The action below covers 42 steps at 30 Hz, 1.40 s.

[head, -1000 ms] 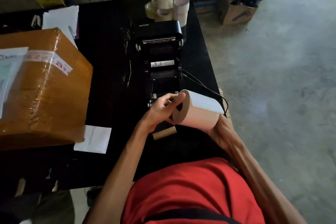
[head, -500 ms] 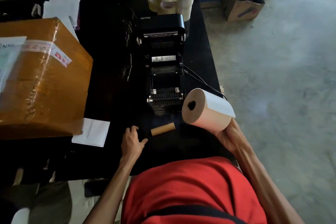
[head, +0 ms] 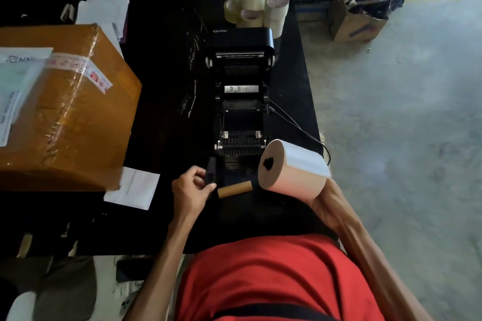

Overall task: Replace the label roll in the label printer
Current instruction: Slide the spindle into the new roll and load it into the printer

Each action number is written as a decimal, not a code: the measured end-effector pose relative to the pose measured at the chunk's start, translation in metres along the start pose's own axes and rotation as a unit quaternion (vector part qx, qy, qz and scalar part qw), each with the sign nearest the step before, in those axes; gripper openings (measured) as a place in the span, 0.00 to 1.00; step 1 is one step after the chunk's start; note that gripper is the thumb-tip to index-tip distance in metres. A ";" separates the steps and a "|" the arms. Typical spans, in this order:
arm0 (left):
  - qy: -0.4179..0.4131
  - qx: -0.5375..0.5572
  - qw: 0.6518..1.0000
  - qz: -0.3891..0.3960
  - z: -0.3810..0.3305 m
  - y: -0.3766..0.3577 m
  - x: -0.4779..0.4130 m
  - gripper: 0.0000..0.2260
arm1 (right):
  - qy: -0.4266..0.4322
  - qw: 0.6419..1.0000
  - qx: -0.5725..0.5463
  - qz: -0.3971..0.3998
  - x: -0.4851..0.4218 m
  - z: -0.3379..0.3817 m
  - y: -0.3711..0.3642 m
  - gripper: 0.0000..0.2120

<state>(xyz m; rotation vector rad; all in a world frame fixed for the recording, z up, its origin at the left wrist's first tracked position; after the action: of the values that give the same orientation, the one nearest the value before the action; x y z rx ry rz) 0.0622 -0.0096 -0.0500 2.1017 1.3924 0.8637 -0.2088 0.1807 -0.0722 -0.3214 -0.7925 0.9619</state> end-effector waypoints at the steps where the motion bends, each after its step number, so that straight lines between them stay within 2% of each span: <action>1: -0.042 0.020 0.999 -0.001 -0.028 0.001 0.006 0.14 | -0.003 1.000 0.005 -0.001 -0.002 -0.001 0.002 0.16; 4: -0.152 0.063 0.986 0.020 -0.106 -0.009 0.024 0.17 | -0.008 1.000 0.015 -0.009 -0.010 -0.008 0.009 0.16; 6: -0.221 0.053 0.973 0.027 -0.142 -0.013 0.033 0.16 | -0.001 1.000 0.023 -0.009 -0.013 -0.007 0.009 0.16; 12: -0.301 0.047 0.949 0.085 -0.166 -0.020 0.039 0.20 | 0.034 0.999 0.021 0.006 -0.015 0.009 0.004 0.16; 14: -0.293 0.083 0.950 0.076 -0.168 -0.017 0.039 0.16 | 0.039 0.999 0.016 0.022 -0.014 0.011 0.002 0.17; 17: -0.234 0.145 0.960 0.060 -0.161 -0.011 0.031 0.10 | 0.046 0.998 0.010 0.037 -0.015 0.013 -0.001 0.18; 19: -0.174 0.199 0.961 0.081 -0.152 -0.015 0.024 0.09 | 0.048 0.998 0.015 0.040 -0.015 0.015 -0.004 0.18; 21: -0.119 0.273 0.947 0.117 -0.143 -0.021 0.020 0.10 | 0.061 0.997 0.019 0.048 -0.012 0.024 -0.011 0.19; 24: -0.071 0.362 0.914 0.170 -0.136 -0.027 0.019 0.11 | 0.074 0.995 0.026 0.069 -0.004 0.040 -0.029 0.37; 25: -0.065 0.380 0.904 0.186 -0.137 -0.028 0.019 0.12 | 0.078 0.994 0.032 0.072 -0.001 0.046 -0.035 0.39; 27: -0.069 0.397 0.892 0.205 -0.140 -0.027 0.019 0.14 | 0.088 0.992 0.039 0.077 0.003 0.055 -0.045 0.39; 32: -0.091 0.408 0.886 0.203 -0.151 -0.017 0.018 0.19 | 0.097 0.991 0.033 0.091 0.008 0.068 -0.058 0.43; 39: -0.076 0.425 0.880 0.195 -0.149 -0.010 0.024 0.19 | 0.100 0.989 0.037 0.104 0.011 0.076 -0.067 0.37; 40: -0.070 0.423 0.883 0.193 -0.148 -0.011 0.025 0.20 | 0.100 0.990 0.035 0.096 0.010 0.075 -0.064 0.34; 42: -0.065 0.417 0.886 0.190 -0.146 -0.011 0.028 0.21 | 0.104 0.990 0.039 0.086 0.008 0.071 -0.059 0.21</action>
<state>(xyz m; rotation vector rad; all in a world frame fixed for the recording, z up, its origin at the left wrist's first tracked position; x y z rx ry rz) -0.0424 0.0270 0.0503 3.0871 1.4484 0.2145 -0.2219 0.1484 0.0139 -0.4200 -0.5410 1.0974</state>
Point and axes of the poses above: each hand's wrist, its own x-axis away from the middle knuckle, its own y-axis out of the back of the hand, z = x × y, the point moved 10 cm from there along -x, towards the middle knuckle, and after that the axes turned 4 degrees about z, right-handed, at the moved point
